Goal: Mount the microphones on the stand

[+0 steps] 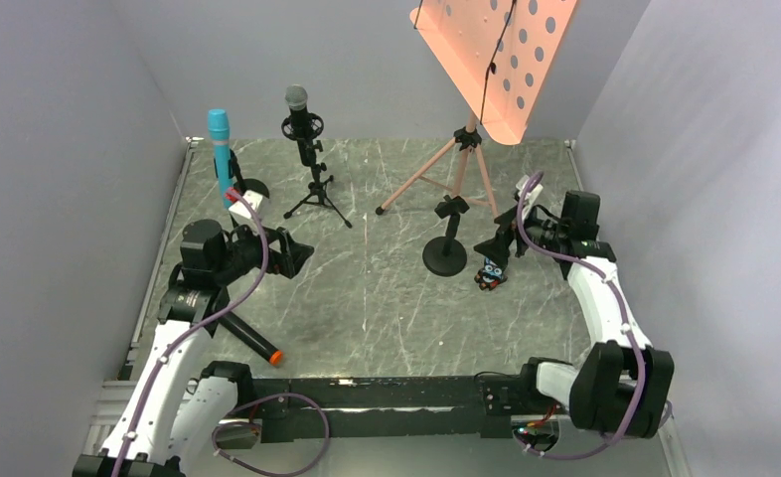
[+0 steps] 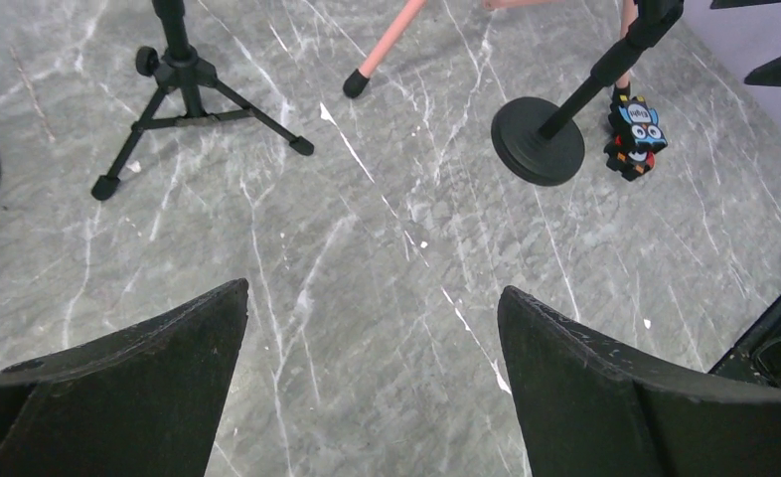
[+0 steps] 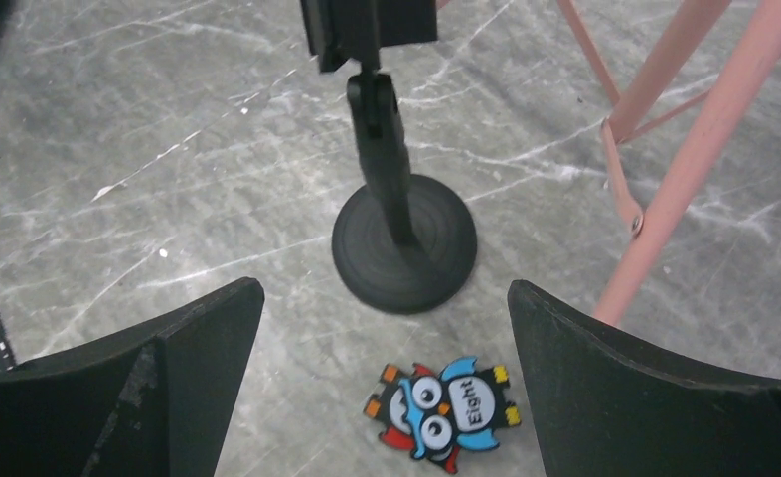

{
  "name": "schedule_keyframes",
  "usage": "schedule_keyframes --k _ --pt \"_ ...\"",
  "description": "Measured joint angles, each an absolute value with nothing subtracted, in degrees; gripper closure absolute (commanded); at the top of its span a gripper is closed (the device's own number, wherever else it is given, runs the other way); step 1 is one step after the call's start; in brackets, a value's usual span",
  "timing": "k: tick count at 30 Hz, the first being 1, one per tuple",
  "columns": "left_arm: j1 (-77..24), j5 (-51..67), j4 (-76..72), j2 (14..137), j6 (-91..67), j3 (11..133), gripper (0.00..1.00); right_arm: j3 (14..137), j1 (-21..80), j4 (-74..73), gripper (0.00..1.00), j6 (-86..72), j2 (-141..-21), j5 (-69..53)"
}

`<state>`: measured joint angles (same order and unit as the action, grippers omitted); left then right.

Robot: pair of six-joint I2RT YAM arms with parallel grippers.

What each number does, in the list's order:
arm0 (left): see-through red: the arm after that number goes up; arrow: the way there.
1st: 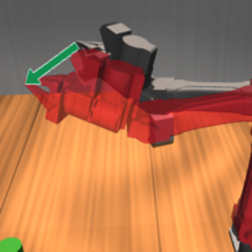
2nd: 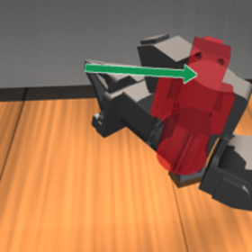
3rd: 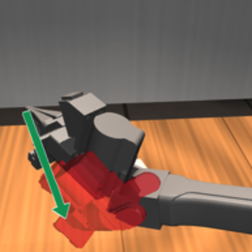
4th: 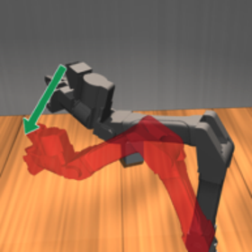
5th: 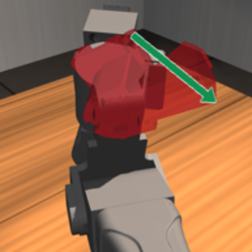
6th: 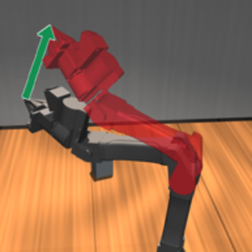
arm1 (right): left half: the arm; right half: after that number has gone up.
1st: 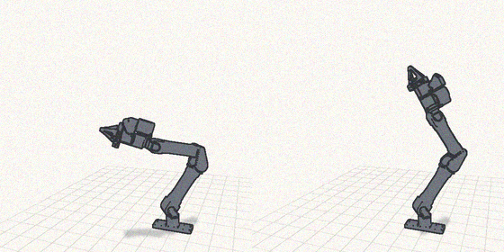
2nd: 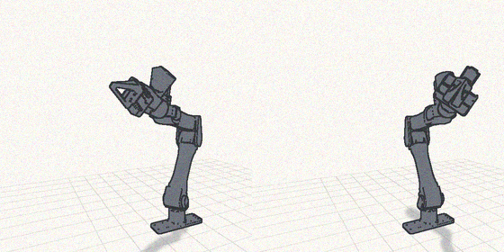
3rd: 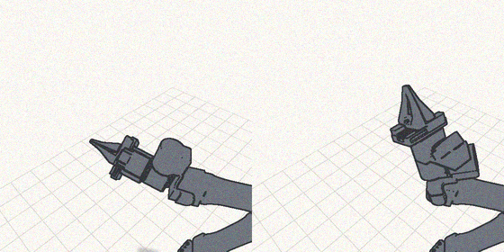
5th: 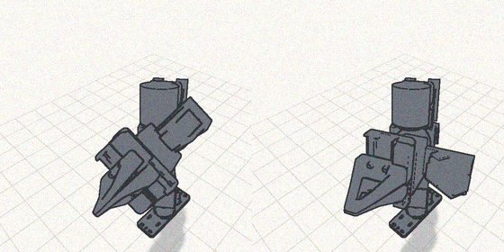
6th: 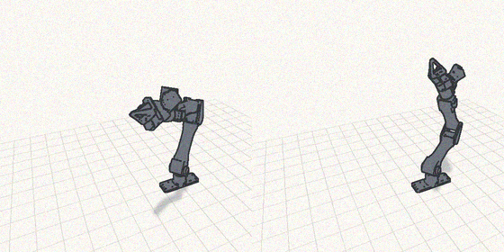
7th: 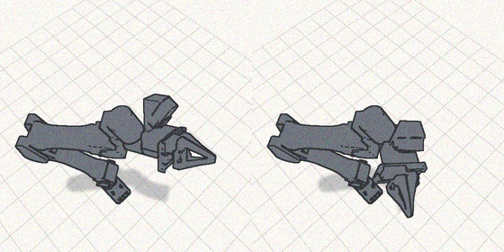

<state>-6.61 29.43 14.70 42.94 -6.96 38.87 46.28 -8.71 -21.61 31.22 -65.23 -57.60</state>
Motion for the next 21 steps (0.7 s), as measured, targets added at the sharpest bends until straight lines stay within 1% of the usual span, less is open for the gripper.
schedule_keyframes --k 4,9,14,16,18,19,21 --pt "-6.61 28.47 14.50 41.32 -6.94 38.87 0.01 45.93 -5.39 -14.20 0.01 29.41 -68.79 -56.86" --pt "-6.61 28.08 14.52 41.63 -6.92 38.85 0.01 47.88 2.07 -11.29 0.05 30.28 -73.78 -55.37" --pt "-6.61 28.23 14.41 41.82 -6.90 38.70 0.01 48.69 3.31 -5.50 0.09 28.73 -77.73 -54.08" --pt "-6.61 28.47 14.41 41.82 -6.87 38.59 0.01 47.94 3.31 -2.04 0.13 27.79 -78.06 -53.80" --pt "-6.61 28.77 14.24 41.85 -6.87 38.48 0.01 47.07 3.38 0.73 0.20 27.33 -78.06 -53.80" --pt "-6.61 29.02 14.09 41.82 -6.90 38.46 0.01 46.72 3.51 1.80 0.24 27.16 -78.13 -53.78" --pt "-6.61 29.63 13.63 41.85 -6.90 38.26 0.01 46.41 4.03 3.16 0.35 27.09 -78.37 -53.82"
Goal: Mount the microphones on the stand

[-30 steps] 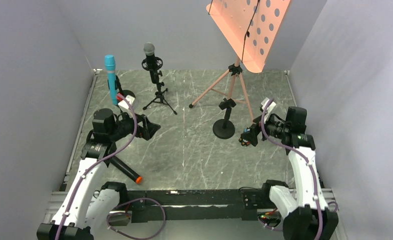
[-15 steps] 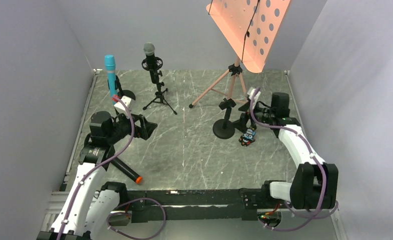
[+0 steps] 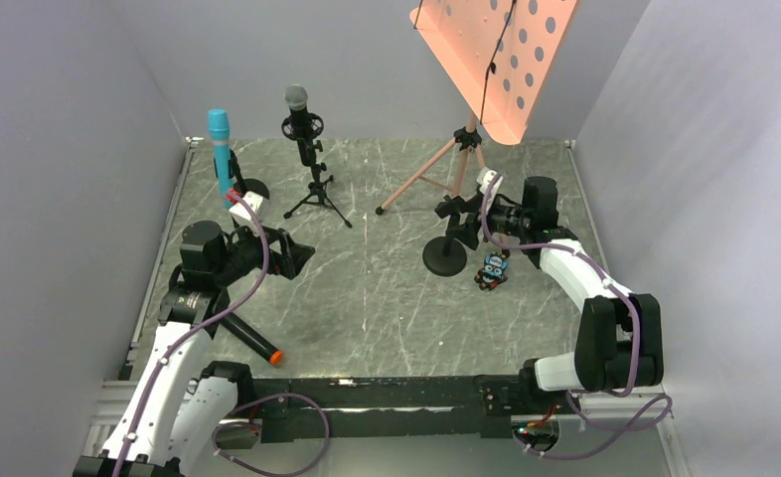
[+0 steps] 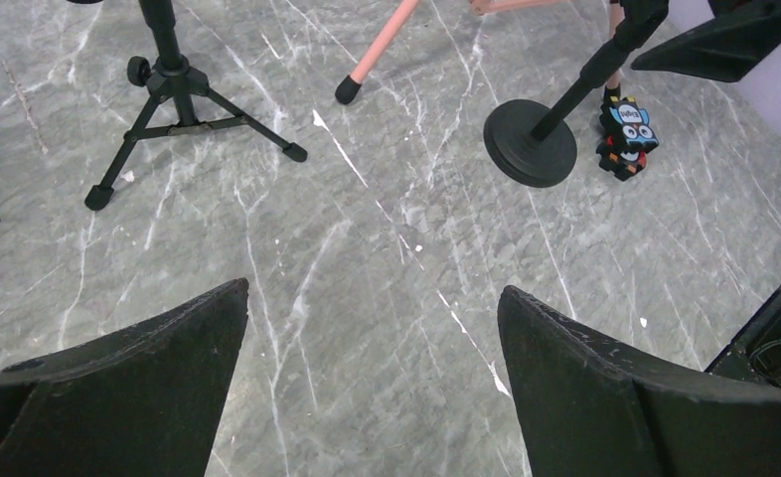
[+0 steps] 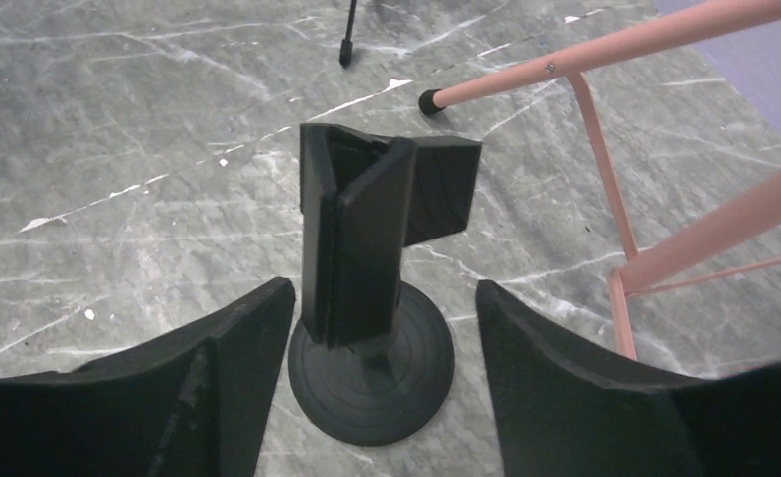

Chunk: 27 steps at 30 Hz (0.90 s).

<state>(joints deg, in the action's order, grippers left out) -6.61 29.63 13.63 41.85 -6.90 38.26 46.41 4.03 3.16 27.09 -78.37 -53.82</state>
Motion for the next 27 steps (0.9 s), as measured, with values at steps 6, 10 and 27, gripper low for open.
schedule_keyframes --k 6,10,27 --pt "-6.61 30.22 13.13 41.85 -6.87 37.82 0.01 46.19 5.76 3.57 0.64 29.45 -80.16 -54.08" --pt "-6.61 30.15 13.15 41.85 -6.83 37.82 0.01 45.67 5.82 3.44 0.77 31.33 -79.88 -54.72" --pt "-6.61 28.47 13.17 40.56 -6.50 37.67 0.01 61.87 29.67 -19.99 1.00 43.48 -85.95 -57.82"
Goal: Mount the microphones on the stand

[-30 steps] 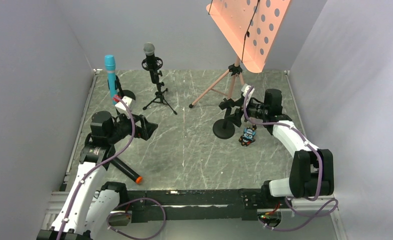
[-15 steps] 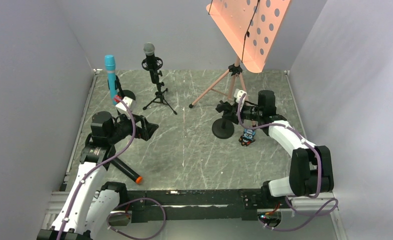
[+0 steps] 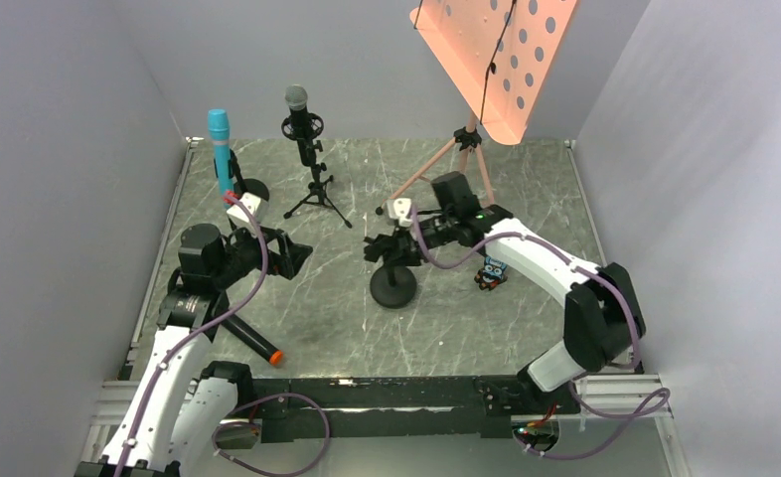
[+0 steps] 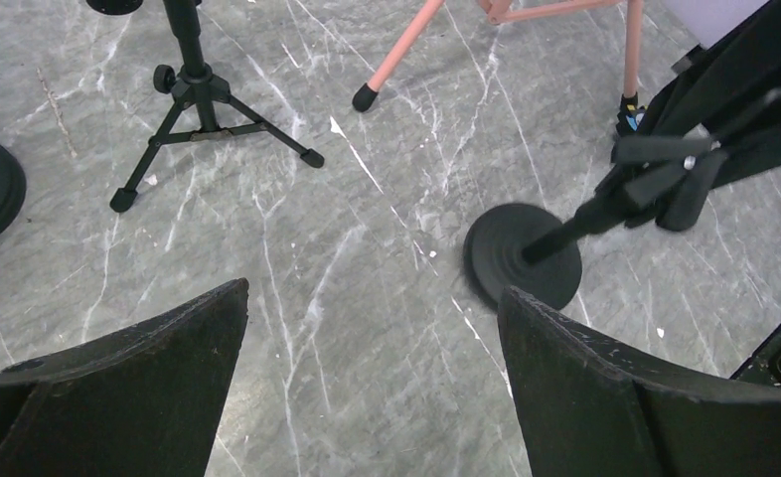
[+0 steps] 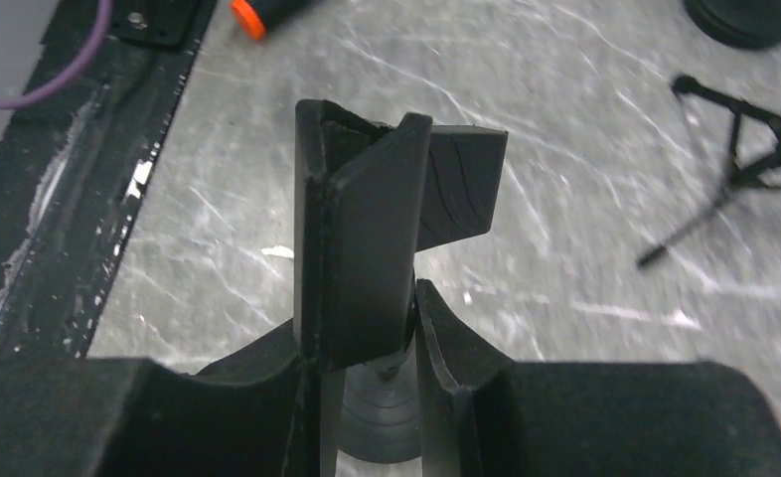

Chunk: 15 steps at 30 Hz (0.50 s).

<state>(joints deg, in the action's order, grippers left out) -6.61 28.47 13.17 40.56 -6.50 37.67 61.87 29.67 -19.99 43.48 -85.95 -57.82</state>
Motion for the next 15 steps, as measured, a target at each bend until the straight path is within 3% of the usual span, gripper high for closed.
schedule_keyframes --k 11,15 --pt "-6.61 24.58 13.26 38.65 -5.15 37.47 0.01 70.08 39.53 -14.98 1.00 34.11 -96.77 -55.20" --pt "-6.61 24.05 13.26 38.48 -5.13 37.43 0.01 67.66 40.58 -9.63 0.81 30.48 -96.42 -53.30"
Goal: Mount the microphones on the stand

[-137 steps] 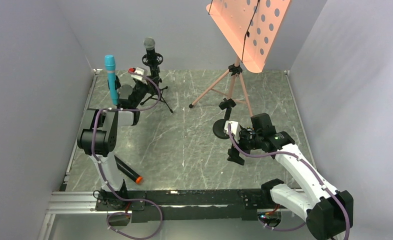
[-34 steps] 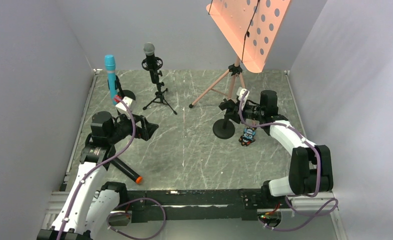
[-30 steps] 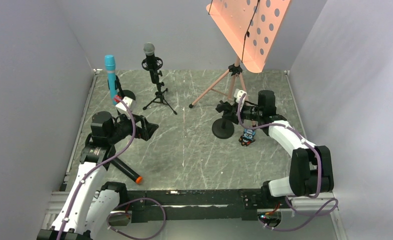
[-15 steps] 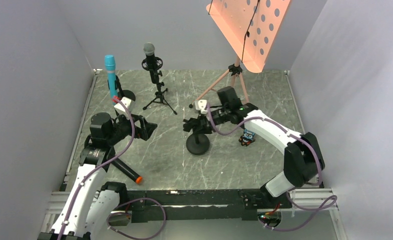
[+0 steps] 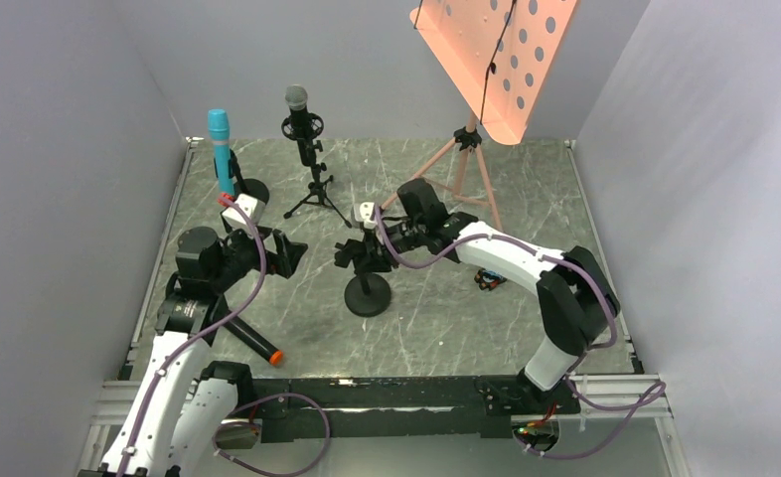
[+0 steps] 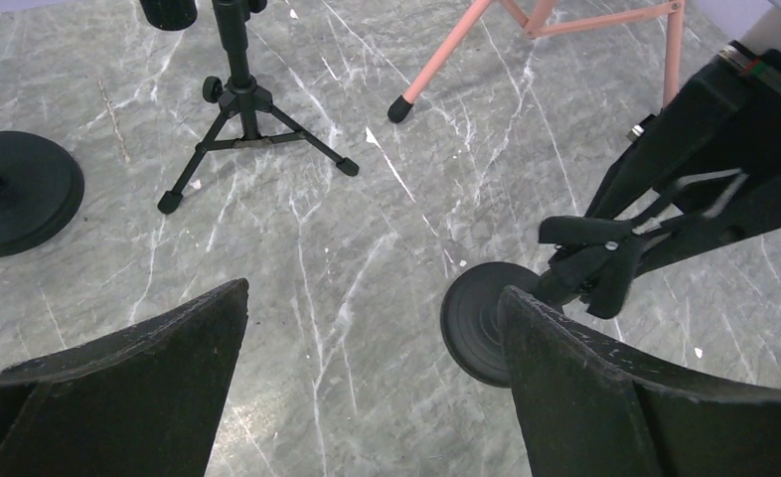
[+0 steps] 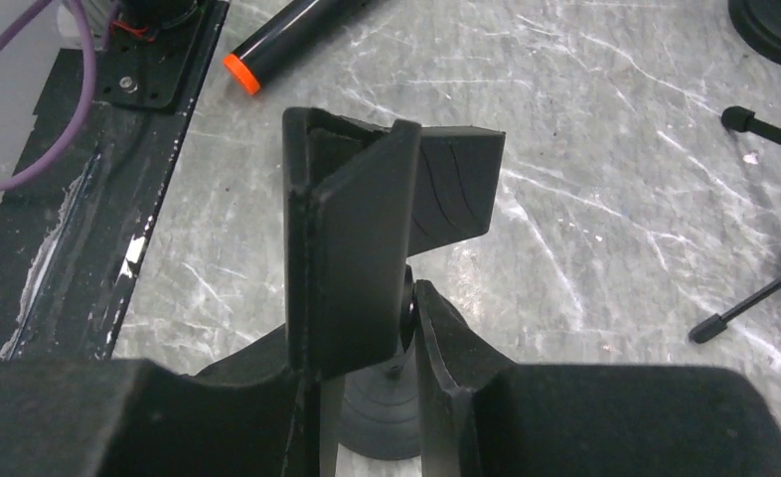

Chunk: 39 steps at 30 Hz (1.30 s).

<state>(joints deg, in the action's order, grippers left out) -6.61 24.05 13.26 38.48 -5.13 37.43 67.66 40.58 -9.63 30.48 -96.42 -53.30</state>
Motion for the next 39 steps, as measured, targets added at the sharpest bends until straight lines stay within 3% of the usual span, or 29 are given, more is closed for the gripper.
schedule_keyframes --k 2,8,17,22,29,39 --pt "-6.61 24.05 13.26 38.50 -5.13 37.28 0.01 65.10 40.66 -7.49 0.65 30.13 -94.74 -52.69" --pt "-6.61 23.22 13.19 38.92 -6.24 36.91 0.01 59.66 38.74 -7.88 0.02 30.94 -90.30 -52.56" --pt "-6.61 19.09 16.16 39.59 -22.87 32.62 0.01 59.18 29.08 -15.97 0.00 38.52 -86.15 -53.84" --pt "-6.61 9.72 26.13 37.39 -36.58 31.42 0.01 57.60 21.93 -17.50 0.00 40.56 -83.94 -54.83" --pt "-7.68 -7.94 45.52 42.96 -52.56 35.55 0.01 57.69 22.85 -19.35 0.00 41.36 -84.86 -57.10" --pt "-9.39 -17.91 54.48 54.46 -63.37 35.27 0.01 58.13 23.55 -21.96 0.00 43.31 -85.93 -55.55"
